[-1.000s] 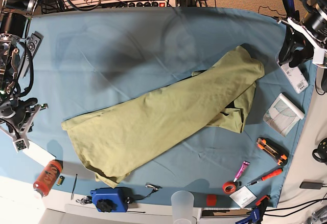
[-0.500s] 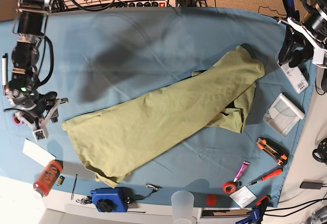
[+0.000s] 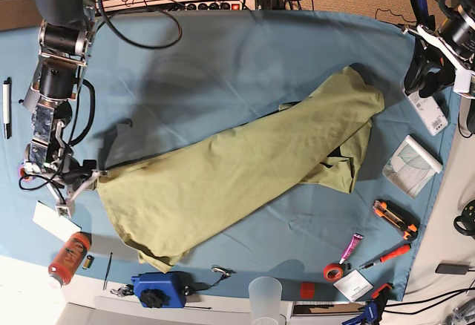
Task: Layout the t-shirt on the table in an organized manner, then fold the t-shirt properly
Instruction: 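Pull the shirt hem with the right gripper away from the left gripper, then grasp the opposite shirt end with the left gripper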
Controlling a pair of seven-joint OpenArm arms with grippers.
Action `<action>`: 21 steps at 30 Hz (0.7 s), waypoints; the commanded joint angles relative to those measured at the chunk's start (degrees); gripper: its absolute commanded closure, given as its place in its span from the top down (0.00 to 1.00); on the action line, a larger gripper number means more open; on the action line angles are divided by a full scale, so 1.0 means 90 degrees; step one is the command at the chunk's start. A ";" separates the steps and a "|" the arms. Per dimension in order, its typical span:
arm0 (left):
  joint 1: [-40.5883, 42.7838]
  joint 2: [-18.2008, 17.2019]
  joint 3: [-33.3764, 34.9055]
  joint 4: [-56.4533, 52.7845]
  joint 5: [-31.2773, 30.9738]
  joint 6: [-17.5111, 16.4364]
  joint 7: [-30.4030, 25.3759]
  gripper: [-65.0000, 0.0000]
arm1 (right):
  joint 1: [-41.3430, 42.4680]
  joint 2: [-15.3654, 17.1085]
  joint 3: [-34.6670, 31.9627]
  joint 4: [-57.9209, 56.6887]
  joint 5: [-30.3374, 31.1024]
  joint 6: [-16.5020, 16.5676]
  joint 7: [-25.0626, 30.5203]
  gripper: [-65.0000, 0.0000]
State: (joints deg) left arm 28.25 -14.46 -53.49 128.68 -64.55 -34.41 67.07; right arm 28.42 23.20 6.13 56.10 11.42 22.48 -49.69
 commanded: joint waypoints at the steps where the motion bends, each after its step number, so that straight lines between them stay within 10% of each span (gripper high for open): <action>1: 0.0015 -0.0087 -0.0039 0.0090 0.0010 -0.0032 -0.0328 0.33 | 0.0187 0.0036 0.0027 0.0085 0.0015 0.0019 0.0073 0.36; 8: -0.0051 -0.0087 0.0789 -0.0097 0.1863 0.0323 -0.1836 0.42 | 0.0194 -0.0112 0.0027 0.0087 0.0005 0.0019 0.0070 0.36; 14: -0.0687 0.0083 0.2130 -0.0707 0.2732 0.1868 -0.1105 0.42 | 0.0194 -0.0124 0.0027 0.0087 -0.0051 0.0019 0.0083 0.36; 21: -0.0755 0.1030 0.2662 -0.0993 0.3118 0.2307 -0.0877 0.42 | 0.0194 -0.0126 0.0027 0.0087 -0.0257 0.0017 0.0146 0.36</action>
State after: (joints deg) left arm 21.58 -4.51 -29.28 118.78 -35.97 -13.30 60.23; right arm 28.27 21.10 6.15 55.96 8.86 22.52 -49.45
